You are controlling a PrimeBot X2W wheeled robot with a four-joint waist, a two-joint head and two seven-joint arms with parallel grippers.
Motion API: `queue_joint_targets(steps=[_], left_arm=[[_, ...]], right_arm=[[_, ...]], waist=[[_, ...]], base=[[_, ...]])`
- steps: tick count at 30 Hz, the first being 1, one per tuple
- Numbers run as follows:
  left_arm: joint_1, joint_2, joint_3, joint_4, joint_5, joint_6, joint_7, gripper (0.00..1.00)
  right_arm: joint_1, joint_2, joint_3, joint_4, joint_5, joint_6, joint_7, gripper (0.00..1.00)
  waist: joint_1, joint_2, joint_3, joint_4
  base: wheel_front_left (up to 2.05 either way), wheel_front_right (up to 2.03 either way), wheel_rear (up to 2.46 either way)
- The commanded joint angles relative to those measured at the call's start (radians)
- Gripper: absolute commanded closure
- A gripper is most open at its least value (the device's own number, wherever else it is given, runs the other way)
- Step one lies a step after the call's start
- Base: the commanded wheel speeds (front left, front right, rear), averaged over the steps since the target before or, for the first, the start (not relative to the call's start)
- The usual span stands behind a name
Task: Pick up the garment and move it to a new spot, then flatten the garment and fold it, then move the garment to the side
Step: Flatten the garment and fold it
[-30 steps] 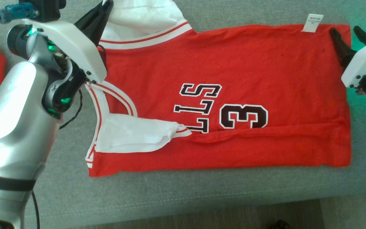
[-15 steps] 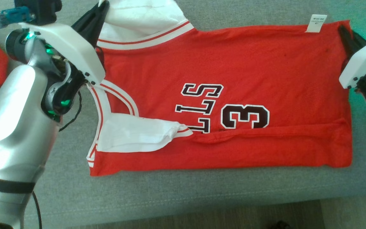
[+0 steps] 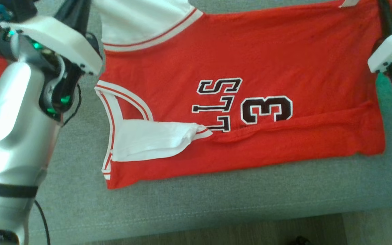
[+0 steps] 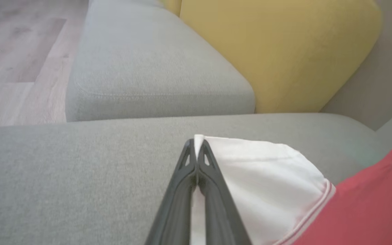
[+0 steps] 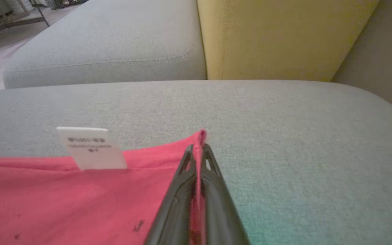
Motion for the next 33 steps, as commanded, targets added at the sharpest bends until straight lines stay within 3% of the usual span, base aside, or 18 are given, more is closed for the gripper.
queue_joint_targets(steps=[1,9,17,33], left_arm=[[-0.058,0.029,0.048,-0.024,0.009,0.007,-0.022,1.00],[-0.068,0.011,0.031,0.031,0.020,-0.002,-0.059,1.00],[-0.024,0.023,0.004,0.029,0.008,-0.037,-0.043,1.00],[0.212,0.111,-0.051,-0.204,-0.007,-0.004,0.053,1.00]], right_arm=[[-0.026,-0.008,-0.002,-0.004,-0.005,0.007,-0.026,1.00],[-0.045,0.025,0.023,0.039,0.001,0.007,-0.081,1.00],[0.025,0.005,0.054,0.009,0.055,0.007,-0.108,1.00],[0.191,-0.095,0.142,-0.101,0.194,0.007,-0.040,1.00]], waist=[[0.0000,0.0000,0.001,-0.001],[0.0000,0.0000,-0.006,-0.002],[0.0000,0.0000,-0.047,0.009],[0.0000,0.0000,-0.158,0.046]], base=[[0.00,0.00,0.00],[0.00,0.00,0.00],[0.00,0.00,0.00],[0.00,0.00,0.00]])
